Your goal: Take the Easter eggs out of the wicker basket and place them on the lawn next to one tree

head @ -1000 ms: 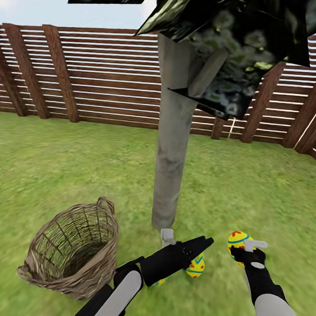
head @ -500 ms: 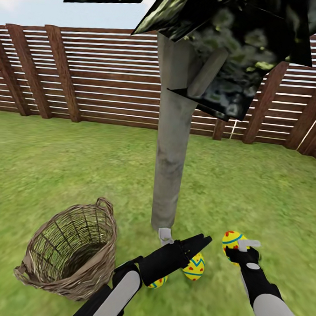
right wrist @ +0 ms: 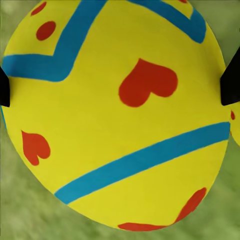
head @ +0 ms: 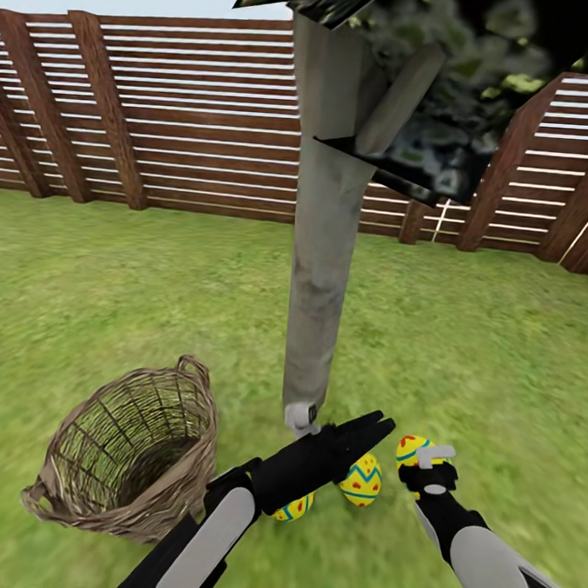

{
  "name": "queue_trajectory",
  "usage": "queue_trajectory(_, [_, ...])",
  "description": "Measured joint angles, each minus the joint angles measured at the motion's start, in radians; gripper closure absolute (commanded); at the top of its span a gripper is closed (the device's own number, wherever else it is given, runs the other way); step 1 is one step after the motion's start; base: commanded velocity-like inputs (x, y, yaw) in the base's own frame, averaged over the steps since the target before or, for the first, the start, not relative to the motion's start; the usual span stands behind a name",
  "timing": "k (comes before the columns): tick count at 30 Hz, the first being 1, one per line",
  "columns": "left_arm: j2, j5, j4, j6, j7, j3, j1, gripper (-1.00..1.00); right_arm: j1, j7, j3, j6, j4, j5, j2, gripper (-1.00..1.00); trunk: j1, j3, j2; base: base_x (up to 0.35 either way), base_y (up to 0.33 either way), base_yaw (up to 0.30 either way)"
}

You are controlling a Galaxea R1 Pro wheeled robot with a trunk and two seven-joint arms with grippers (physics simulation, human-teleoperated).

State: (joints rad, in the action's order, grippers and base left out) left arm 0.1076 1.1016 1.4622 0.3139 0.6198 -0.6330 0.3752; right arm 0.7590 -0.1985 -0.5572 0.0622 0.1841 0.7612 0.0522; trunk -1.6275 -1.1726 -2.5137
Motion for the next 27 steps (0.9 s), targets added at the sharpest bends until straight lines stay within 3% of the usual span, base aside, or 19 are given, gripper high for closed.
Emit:
queue_trajectory(6, [0.001, 0.0, 0.0, 0.001, 0.0, -0.008, 0.0, -1.0, 0.003, -0.001, 0.0, 0.006, 0.019, -0.008, 0.0, 1.0, -0.003, -0.023, -0.001, 0.0, 0.0, 0.0])
queue_trajectory(11, [0.003, 0.0, 0.002, 0.001, -0.001, -0.036, 0.0, -1.0, 0.071, -0.057, 0.0, -0.006, -0.001, -0.011, -0.002, 1.0, -0.005, -0.043, -0.003, 0.0, 0.0, 0.0])
queue_trajectory(21, [-0.001, -0.001, 0.008, 0.016, 0.0, -0.025, 0.001, -1.0, 0.081, -0.061, 0.002, 0.003, -0.044, 0.002, -0.001, 1.0, -0.009, -0.081, -0.005, 0.0, 0.0, 0.0])
queue_trajectory(23, [-0.016, -0.001, 0.008, 0.035, 0.001, 0.008, 0.003, -1.0, 0.081, -0.061, 0.002, 0.001, -0.044, 0.003, -0.001, 1.0, -0.01, -0.089, -0.005, 0.0, 0.0, 0.0])
queue_trajectory(25, [-0.033, -0.001, 0.008, 0.056, 0.002, 0.098, 0.006, -1.0, 0.081, -0.061, 0.002, 0.0, -0.044, 0.003, -0.001, 1.0, -0.011, -0.097, -0.006, 0.0, 0.0, 0.0])
queue_trajectory(27, [-0.047, -0.002, 0.008, 0.083, 0.004, 0.163, 0.007, -1.0, 0.081, -0.061, 0.002, 0.0, -0.044, 0.003, -0.001, 1.0, -0.012, -0.104, -0.006, 0.0, 0.0, 0.0])
